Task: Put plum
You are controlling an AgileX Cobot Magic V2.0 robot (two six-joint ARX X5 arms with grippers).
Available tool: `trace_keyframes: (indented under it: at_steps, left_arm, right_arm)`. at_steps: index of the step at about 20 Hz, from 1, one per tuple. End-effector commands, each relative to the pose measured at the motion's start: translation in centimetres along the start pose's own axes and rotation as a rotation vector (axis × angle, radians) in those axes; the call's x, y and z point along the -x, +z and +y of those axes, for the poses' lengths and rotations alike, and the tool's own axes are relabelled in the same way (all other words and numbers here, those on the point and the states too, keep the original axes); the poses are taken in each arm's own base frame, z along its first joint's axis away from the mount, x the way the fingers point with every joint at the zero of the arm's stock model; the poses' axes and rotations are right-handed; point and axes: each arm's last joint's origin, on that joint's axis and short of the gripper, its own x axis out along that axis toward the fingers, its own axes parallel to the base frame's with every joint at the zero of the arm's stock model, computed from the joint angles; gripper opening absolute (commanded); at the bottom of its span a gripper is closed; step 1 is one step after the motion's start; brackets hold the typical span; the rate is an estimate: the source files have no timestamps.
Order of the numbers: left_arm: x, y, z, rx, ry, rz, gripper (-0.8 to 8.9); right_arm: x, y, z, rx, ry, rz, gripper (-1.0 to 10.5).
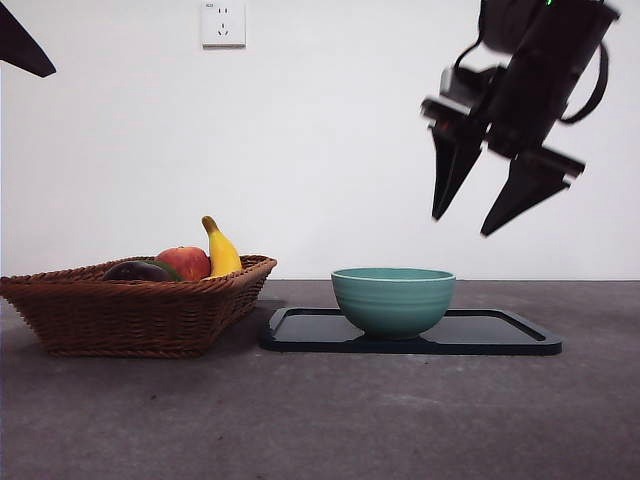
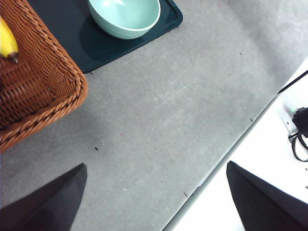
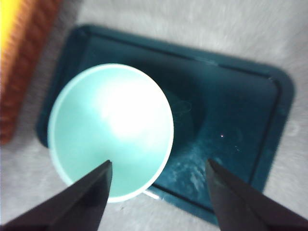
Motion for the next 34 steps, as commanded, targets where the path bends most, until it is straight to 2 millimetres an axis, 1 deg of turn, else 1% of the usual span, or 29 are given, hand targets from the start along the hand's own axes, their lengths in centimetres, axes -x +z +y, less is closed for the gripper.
trace_keyframes:
  at_steps: [1,5,8,10,12,13,17,20,24,26,28,31,34]
  left_arm:
    - [0.3,0.5,-0.2,-0.028,-0.006,-0.021,4.65]
    - [0.3,0.5,-0.2,-0.028,-0.006,-0.020,4.65]
    - [0.3,0.5,-0.2,-0.026,-0.006,-0.017,4.65]
    - [0.3,0.4,-0.2,-0.025,-0.006,-0.015,4.65]
    - [0.3,0.4,-0.2,-0.024,-0.007,-0.014,4.65]
    - [0.3,0.4,-0.2,-0.024,-0.006,-0.014,4.65]
    - [0.3,0.4,-0.3,-0.024,-0.006,-0.014,4.65]
    - [0.3,0.4,-0.3,-0.023,-0.007,-0.014,4.65]
    - [0.3,0.4,-0.3,-0.023,-0.007,-0.014,4.65]
    - [0.3,0.4,-0.3,-0.024,-0.006,-0.014,4.65]
    - [0.3,0.4,-0.3,-0.024,-0.006,-0.014,4.65]
    - [0.3,0.4,-0.3,-0.024,-0.006,-0.014,4.65]
    - [0.3,0.4,-0.3,-0.024,-0.006,-0.015,4.65]
  right_arm:
    - [-1.7,0.5,0.3,0.031,0.007,0.007,3.1]
    - [-4.0,0.4,0.2,0.039,0.003,0.037,3.1]
    - [-5.5,0.3,0.0,0.040,-0.035,0.056,3.0]
    - [-6.1,0.3,-0.2,0.041,-0.047,0.056,2.3]
    - [-6.3,0.3,-0.2,0.042,-0.046,0.052,1.6]
    - [-6.3,0.3,-0.2,0.044,-0.046,0.051,1.4]
    - [-7.2,0.1,-0.5,0.037,-0.049,0.072,1.3]
    - [-7.3,0.3,-0.5,0.042,-0.045,0.054,0.2]
    - [-7.1,0.5,-0.4,0.046,-0.043,0.038,0.1]
    - [-6.3,0.7,-0.2,0.050,-0.042,0.020,0.1]
    - [-4.7,1.2,0.2,0.058,-0.037,-0.025,0.1]
    - [-0.8,1.8,1.3,0.076,-0.026,-0.104,0.1]
    - [2.9,1.3,2.3,0.092,-0.012,-0.136,0.1]
